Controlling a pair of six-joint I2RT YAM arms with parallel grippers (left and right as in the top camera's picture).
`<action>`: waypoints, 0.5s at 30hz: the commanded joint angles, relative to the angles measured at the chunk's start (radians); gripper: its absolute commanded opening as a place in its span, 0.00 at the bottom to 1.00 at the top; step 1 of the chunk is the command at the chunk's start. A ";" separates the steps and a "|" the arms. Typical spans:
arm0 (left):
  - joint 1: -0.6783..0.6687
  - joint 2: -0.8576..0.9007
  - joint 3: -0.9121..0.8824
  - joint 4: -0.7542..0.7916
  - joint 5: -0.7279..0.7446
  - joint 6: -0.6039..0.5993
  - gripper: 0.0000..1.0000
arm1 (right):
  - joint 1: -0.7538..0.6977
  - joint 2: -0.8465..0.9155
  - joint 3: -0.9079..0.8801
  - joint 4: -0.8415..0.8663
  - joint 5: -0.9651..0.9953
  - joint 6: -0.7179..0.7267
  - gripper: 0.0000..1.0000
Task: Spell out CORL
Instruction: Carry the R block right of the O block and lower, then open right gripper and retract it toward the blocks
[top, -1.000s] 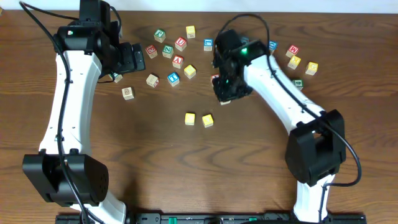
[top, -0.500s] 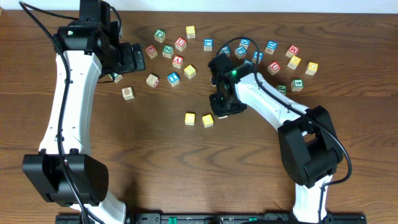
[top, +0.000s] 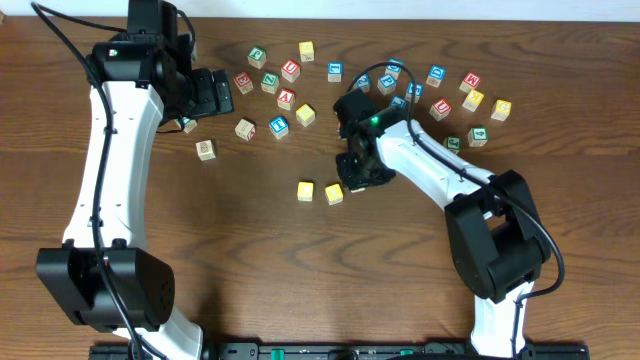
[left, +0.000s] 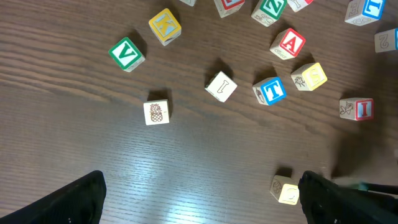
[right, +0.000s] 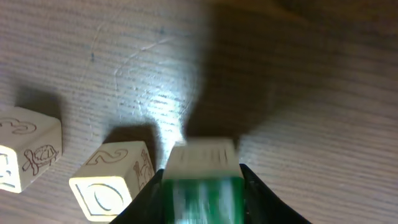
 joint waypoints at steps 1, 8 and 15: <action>0.003 0.006 -0.001 -0.002 0.009 -0.009 0.98 | 0.018 0.006 -0.006 -0.010 0.011 0.014 0.32; 0.003 0.006 -0.001 -0.003 0.009 -0.009 0.98 | 0.025 0.006 -0.006 -0.024 0.012 0.014 0.35; 0.003 0.006 -0.001 -0.002 0.009 -0.009 0.98 | 0.010 0.005 0.008 -0.006 0.011 0.014 0.34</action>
